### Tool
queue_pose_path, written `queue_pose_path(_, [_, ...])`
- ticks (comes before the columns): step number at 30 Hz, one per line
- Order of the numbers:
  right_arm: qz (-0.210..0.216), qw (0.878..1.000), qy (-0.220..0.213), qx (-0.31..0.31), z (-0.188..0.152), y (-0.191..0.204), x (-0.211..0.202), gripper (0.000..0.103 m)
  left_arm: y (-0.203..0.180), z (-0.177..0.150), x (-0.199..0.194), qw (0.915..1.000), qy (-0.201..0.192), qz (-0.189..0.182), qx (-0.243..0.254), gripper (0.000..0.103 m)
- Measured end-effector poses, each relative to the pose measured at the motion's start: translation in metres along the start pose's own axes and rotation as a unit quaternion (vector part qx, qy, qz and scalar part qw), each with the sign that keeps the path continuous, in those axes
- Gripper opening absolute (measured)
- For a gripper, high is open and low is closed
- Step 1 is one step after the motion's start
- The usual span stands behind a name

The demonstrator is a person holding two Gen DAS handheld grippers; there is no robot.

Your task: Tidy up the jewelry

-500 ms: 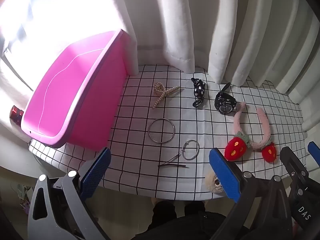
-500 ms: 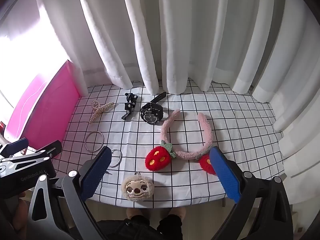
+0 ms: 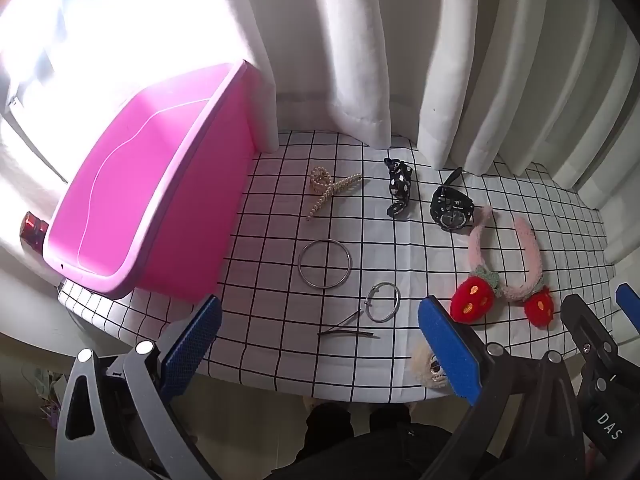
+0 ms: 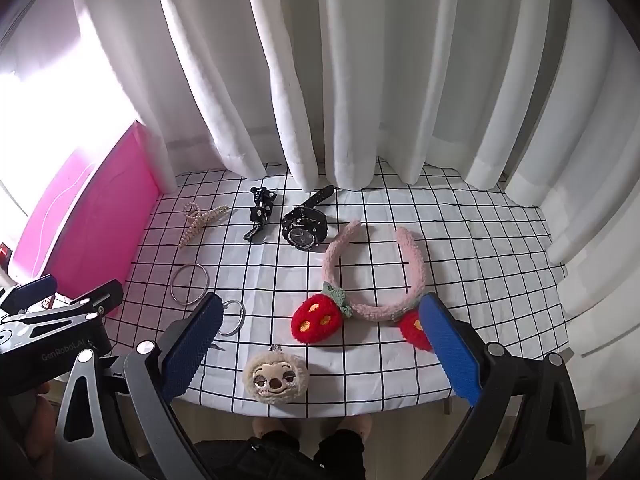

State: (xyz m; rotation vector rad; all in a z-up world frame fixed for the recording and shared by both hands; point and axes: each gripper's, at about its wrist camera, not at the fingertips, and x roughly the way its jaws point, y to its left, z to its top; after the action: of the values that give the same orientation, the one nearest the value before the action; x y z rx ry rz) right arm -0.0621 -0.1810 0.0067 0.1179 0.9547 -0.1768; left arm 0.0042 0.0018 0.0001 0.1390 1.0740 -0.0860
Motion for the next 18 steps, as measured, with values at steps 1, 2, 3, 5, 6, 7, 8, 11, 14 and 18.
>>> queue_pose_path(1, [0.0, 1.0, 0.0, 0.0, 0.0, 0.0, 0.0, 0.094, -0.0004, -0.0003, -0.0003, 1.0, 0.0, 0.0, 0.0, 0.097])
queue_pose_path(2, [0.0, 1.0, -0.001, -0.001, -0.0001, 0.0003, -0.0001, 0.094, 0.0001, -0.0002, -0.0004, 1.0, 0.0, 0.0, 0.0, 0.097])
queue_pose_path(3, [0.0, 1.0, 0.0, -0.002, -0.0001, 0.0006, -0.0002, 0.094, 0.0008, -0.0006, -0.001, 1.0, 0.0, 0.0, 0.0, 0.097])
queue_pose_path(5, [0.0, 1.0, 0.0, -0.003, -0.0007, 0.0008, -0.0004, 0.094, 0.0015, 0.0004, -0.0017, 1.0, 0.0, 0.0, 0.0, 0.097])
queue_pose_path(6, [0.0, 1.0, 0.0, -0.004, 0.0016, 0.0025, 0.0001, 0.094, 0.002, 0.001, -0.0015, 1.0, 0.0, -0.001, -0.001, 0.097])
queue_pose_path(7, [0.0, 1.0, 0.0, -0.004, 0.0018, 0.0026, 0.0001, 0.094, 0.0013, 0.0004, -0.0018, 1.0, 0.0, 0.0, 0.0, 0.097])
queue_pose_path(8, [0.0, 1.0, 0.0, -0.004, 0.0019, 0.0028, 0.0002, 0.094, 0.0012, 0.0007, -0.0016, 1.0, 0.0, 0.0, 0.0, 0.097])
queue_pose_path(11, [0.0, 1.0, 0.0, -0.004, 0.0017, 0.0026, 0.0003, 0.094, 0.0007, 0.0001, -0.0019, 1.0, 0.0, 0.0, 0.0, 0.097])
queue_pose_path(14, [0.0, 1.0, 0.0, -0.003, 0.0015, 0.0023, 0.0002, 0.094, 0.0007, 0.0001, -0.0014, 1.0, 0.0, 0.0, 0.0, 0.097])
queue_pose_path(18, [0.0, 1.0, 0.0, -0.004, 0.0011, 0.0021, 0.0005, 0.094, 0.0008, 0.0005, -0.001, 1.0, 0.0, 0.0, 0.0, 0.097])
